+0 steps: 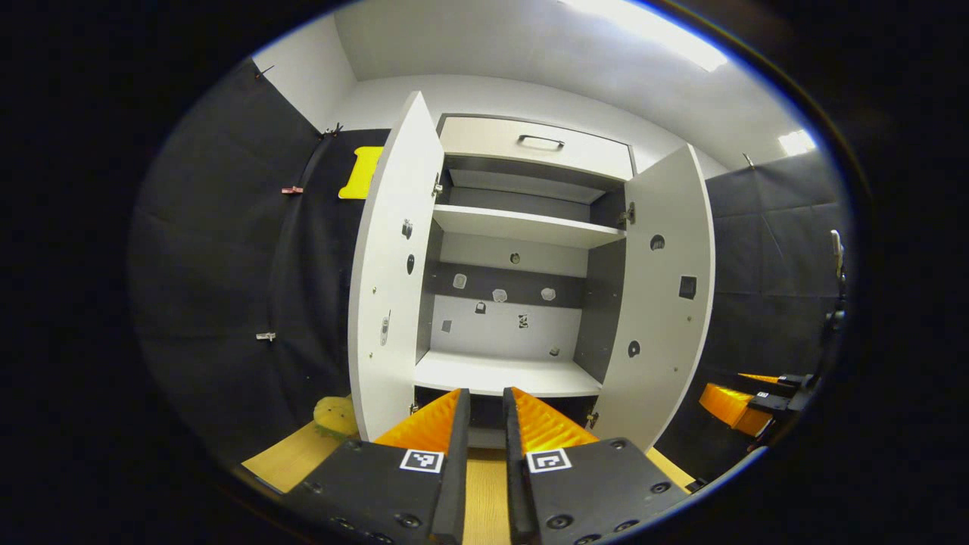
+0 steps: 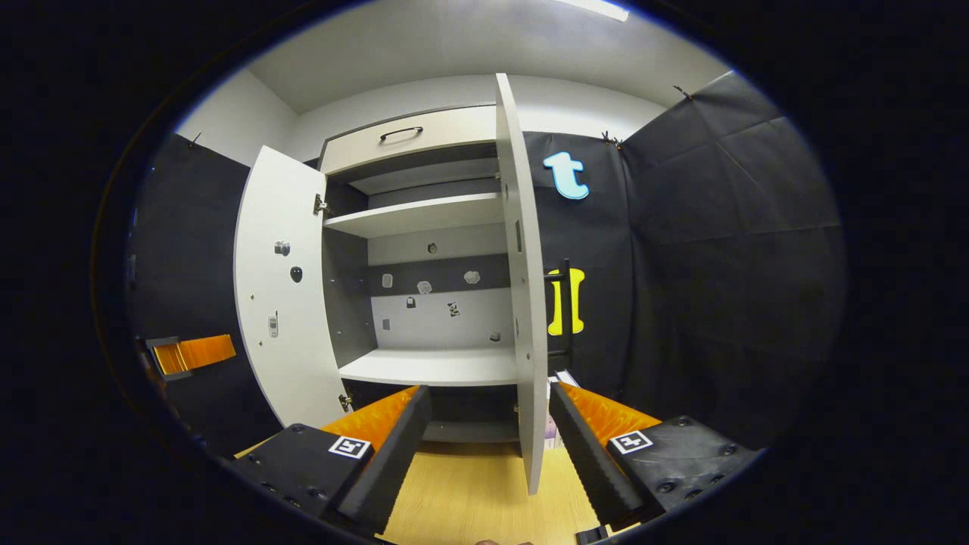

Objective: Open the right door of the double-door shoe cabinet with the right hand, and open the left door with the left hand.

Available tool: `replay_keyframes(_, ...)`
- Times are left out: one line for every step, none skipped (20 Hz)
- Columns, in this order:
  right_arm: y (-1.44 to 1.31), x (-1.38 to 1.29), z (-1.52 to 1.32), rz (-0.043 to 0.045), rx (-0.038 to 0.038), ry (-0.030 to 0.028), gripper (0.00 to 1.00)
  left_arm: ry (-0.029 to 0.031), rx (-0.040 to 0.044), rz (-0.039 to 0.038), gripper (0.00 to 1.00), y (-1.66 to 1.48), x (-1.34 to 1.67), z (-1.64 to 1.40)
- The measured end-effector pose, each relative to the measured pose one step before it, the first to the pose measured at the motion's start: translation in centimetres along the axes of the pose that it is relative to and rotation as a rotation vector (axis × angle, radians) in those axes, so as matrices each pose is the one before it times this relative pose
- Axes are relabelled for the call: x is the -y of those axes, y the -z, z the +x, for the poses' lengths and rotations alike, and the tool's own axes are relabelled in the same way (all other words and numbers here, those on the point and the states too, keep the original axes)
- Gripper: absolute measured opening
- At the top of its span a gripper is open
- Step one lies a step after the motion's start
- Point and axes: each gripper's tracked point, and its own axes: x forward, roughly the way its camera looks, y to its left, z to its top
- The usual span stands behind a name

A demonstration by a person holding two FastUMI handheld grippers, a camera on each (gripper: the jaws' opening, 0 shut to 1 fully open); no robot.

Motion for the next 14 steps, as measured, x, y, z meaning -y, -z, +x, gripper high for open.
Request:
replay_keyframes(0.092,0.188,-0.310,0.00340,-0.00133,0.00141,0.98,-0.00660,0.00137,0.01185,0.31,0.094,0.203,-0.331)
replay_keyframes(0.084,0.155,-0.222,0.00268,-0.00089,-0.00054,0.98,-0.00621,0.00050,0.01255,0.46,0.123,0.161,-0.187)
replay_keyframes(0.324,-0.025,-0.153,0.00173,-0.00370,0.00087,0.98,-0.00602,0.00235,0.00731,0.60,0.008,0.167,-0.047)
replay_keyframes(0.354,0.094,-0.044,0.00075,-0.00699,0.00085,0.98,-0.00064,-0.00054,0.00328,0.73,0.139,0.162,-0.306)
replay_keyframes(0.405,-0.147,-0.069,0.00323,-0.01054,-0.00059,0.98,-0.00485,-0.00189,0.00070,0.77,0.115,-0.072,-0.153)
replay_keyframes(0.394,-0.162,-0.073,0.00651,-0.00928,-0.00190,0.98,-0.00992,-0.00383,0.00315,0.86,0.260,-0.315,-0.116)
replay_keyframes(0.337,-0.207,0.004,0.00702,-0.00747,-0.00154,0.98,-0.02206,-0.00660,0.01079,0.90,0.360,-0.575,-0.274)
replay_keyframes(0.341,-0.233,-0.028,0.00433,-0.00578,-0.00154,0.98,-0.02382,-0.00609,0.01704,0.94,0.537,-0.634,-0.220)
replay_keyframes(0.544,-0.337,0.125,-0.00013,-0.00786,-0.00102,0.98,-0.01523,0.00088,0.02002,0.95,0.349,-0.451,-0.205)
replay_keyframes(0.335,-0.235,0.135,-0.00404,-0.00491,-0.00093,0.98,-0.00643,0.00128,0.01241,0.95,0.199,-0.313,-0.058)
replay_keyframes(0.424,-0.158,0.115,-0.00691,-0.00683,0.00169,0.98,-0.00193,0.00440,0.01091,0.95,0.270,-0.313,-0.046)
replay_keyframes(0.425,-0.182,0.151,-0.00537,-0.00899,0.00063,0.98,0.00154,0.00173,0.00445,0.95,0.152,-0.208,0.042)
replay_keyframes(0.336,-0.375,0.253,-0.00230,-0.00835,0.00084,0.98,0.00459,0.00334,-0.00183,0.95,0.063,-0.223,0.048)
replay_keyframes(0.291,-0.276,0.132,-0.00082,-0.00404,0.00087,0.98,0.00542,-0.00015,-0.00703,0.95,0.203,-0.204,0.240)
